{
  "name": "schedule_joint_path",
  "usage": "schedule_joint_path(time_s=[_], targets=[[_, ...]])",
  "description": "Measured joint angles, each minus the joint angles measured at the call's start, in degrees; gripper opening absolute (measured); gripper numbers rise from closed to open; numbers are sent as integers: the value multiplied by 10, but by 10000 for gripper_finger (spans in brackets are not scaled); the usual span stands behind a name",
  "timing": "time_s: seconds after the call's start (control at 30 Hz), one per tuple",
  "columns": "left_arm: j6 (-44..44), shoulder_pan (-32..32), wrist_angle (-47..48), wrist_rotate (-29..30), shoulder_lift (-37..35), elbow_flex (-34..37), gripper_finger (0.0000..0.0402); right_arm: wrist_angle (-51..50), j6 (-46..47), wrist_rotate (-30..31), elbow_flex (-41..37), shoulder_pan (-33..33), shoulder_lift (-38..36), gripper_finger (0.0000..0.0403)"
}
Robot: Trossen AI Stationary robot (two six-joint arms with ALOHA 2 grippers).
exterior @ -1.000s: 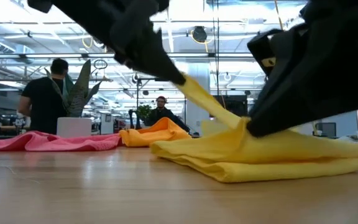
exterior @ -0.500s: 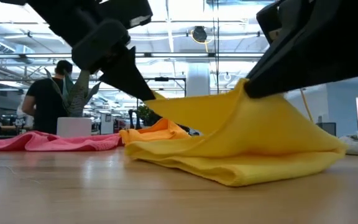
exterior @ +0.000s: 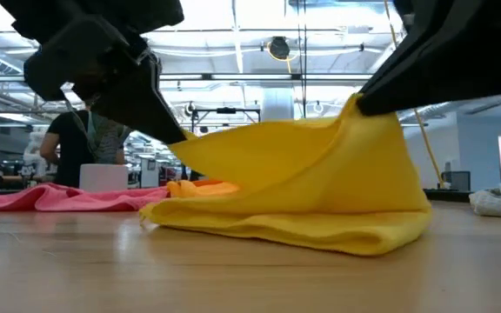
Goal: Fold microfiber towels
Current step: Fold the yellow kitchen towel
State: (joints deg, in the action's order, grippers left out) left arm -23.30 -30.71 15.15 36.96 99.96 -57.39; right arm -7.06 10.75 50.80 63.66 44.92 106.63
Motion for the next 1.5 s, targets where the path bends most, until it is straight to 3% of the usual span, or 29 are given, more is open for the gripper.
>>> schedule_joint_path(time_s=[0.17,0.33,0.43,0.67,0.8,0.97,1.1,1.33,1.5], targets=[[13,-6,-51,-10,12,0,19,8,19,-25,-32,23,-48,0],[30,-15,-85,-45,26,0,5,164,-23,-89,-95,36,-49,0],[33,-18,-99,-45,38,0,16,259,-31,-122,-140,28,-36,0],[116,-10,-142,-72,70,0,95,334,-69,-109,-166,23,-41,0],[216,-2,-182,-84,62,0,162,335,-89,-53,-160,23,-63,0],[329,7,-363,-84,54,0,222,338,-92,23,-160,19,-88,0],[352,20,-469,-98,56,-1,239,343,-105,31,-160,9,-90,0],[288,49,-467,-125,71,0,241,355,-116,32,-160,-2,-90,0],[312,50,-526,-140,113,0,241,364,-120,32,-160,-3,-90,0]])
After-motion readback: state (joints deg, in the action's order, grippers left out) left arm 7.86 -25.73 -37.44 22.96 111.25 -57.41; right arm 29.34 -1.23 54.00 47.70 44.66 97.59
